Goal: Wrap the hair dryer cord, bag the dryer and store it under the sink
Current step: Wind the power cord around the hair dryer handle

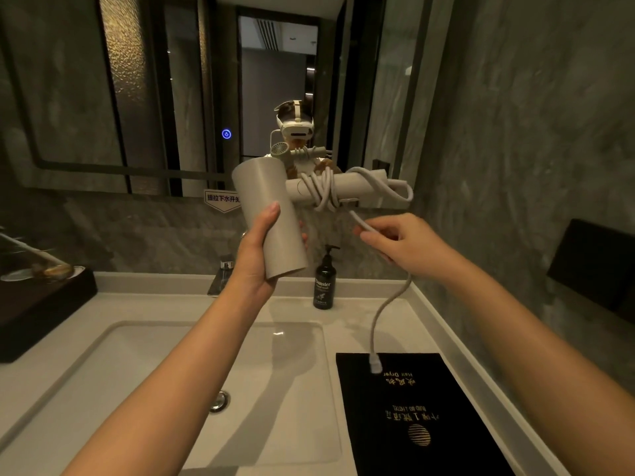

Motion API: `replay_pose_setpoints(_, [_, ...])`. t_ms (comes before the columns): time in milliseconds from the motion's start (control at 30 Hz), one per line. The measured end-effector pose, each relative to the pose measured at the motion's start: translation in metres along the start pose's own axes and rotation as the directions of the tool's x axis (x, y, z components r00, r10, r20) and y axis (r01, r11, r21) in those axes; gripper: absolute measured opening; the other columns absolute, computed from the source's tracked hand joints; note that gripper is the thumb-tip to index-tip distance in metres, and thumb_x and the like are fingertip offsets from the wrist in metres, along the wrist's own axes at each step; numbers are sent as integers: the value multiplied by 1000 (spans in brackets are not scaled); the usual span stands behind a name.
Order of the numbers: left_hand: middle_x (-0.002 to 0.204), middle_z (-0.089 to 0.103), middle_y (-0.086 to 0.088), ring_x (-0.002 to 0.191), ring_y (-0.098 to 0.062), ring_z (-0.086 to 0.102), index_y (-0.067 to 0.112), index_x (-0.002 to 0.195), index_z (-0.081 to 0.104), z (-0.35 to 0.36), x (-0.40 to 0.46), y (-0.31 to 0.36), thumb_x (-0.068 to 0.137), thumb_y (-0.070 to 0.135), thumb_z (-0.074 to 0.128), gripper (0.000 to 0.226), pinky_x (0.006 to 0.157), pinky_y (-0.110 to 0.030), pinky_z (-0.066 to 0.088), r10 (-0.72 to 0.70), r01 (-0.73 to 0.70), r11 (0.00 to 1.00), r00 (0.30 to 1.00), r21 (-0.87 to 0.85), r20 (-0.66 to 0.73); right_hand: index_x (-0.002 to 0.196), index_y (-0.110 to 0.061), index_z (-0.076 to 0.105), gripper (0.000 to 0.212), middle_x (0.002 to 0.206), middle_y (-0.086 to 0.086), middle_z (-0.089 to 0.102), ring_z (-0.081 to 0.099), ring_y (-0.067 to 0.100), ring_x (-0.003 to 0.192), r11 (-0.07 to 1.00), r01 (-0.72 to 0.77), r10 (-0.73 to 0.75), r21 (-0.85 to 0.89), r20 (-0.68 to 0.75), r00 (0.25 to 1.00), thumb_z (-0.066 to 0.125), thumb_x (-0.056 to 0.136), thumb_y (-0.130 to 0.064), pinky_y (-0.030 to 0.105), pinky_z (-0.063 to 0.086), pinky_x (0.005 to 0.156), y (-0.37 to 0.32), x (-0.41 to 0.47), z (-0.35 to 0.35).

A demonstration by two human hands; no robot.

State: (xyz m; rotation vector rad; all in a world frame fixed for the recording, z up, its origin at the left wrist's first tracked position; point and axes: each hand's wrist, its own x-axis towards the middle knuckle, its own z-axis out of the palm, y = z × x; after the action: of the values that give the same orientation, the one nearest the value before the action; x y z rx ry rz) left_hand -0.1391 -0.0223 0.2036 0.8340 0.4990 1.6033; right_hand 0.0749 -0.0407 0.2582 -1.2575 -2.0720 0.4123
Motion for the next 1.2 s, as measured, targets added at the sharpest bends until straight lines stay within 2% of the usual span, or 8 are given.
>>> replay_pose_setpoints(100, [97,64,-11,76,-20,67,10,125,50,0,3,0,73,38,75,65,63,-33,57,73,-59,991,990,117,-119,97,-16,68,18,71,4,62,53,13,62,999,-3,5,-52,24,1000,55,93,-28,28,45,60,0,-3,0])
replay_pose_setpoints(200, [109,64,-13,93,-26,67,13,124,50,-6,7,5,77,38,73,58,76,-40,57,170,-107,956,960,274,-221,86,-17,64,17,62,-2,56,51,11,55,999,20,-19,-36,42,999,54,93,-30,27,43,55,-2,-8,-3])
replay_pose_setpoints(333, [104,61,-8,98,-25,63,15,117,49,-20,12,12,79,31,73,48,83,-39,55,290,-155,839,938,521,-189,91,-21,66,17,71,0,59,51,11,61,994,96,-97,-61,-19,995,53,93,-31,27,42,58,-8,-11,-11])
replay_pose_setpoints(567, [100,66,-10,82,-21,67,23,108,56,-39,-3,22,61,47,76,56,65,-34,55,43,-48,750,999,660,23,96,-25,68,12,84,-7,66,60,7,80,975,220,-218,-19,-245,945,56,92,-26,19,45,69,-19,5,-23])
replay_pose_setpoints(800, [84,69,-11,66,-20,67,10,110,58,-34,-17,26,39,49,88,87,60,-31,58,-255,136,913,927,386,277,92,-30,71,12,84,-9,69,61,0,77,970,147,-81,194,-310,947,60,90,-26,15,46,71,-2,23,-20])
replay_pose_setpoints(967, [80,70,-10,65,-20,66,13,87,78,-18,-16,27,40,42,90,57,62,-29,58,-174,159,985,919,70,355,94,-6,68,15,65,-6,65,61,-1,54,837,21,100,547,-191,976,53,92,-7,11,49,51,5,21,7])
replay_pose_setpoints(1067, [81,69,-9,66,-19,67,13,99,69,-10,-11,26,52,38,87,57,63,-31,59,-85,85,996,970,12,226,102,-20,69,23,58,-3,52,44,-2,38,953,-99,131,288,-92,987,49,96,-28,10,34,38,3,13,21])
replay_pose_setpoints(1200, [95,65,-9,75,-19,68,13,122,53,-13,2,21,70,41,72,62,64,-33,57,25,-20,993,999,114,-41,101,-18,71,26,56,-4,50,43,4,46,994,-101,100,48,15,995,50,95,-31,18,36,47,1,2,23])
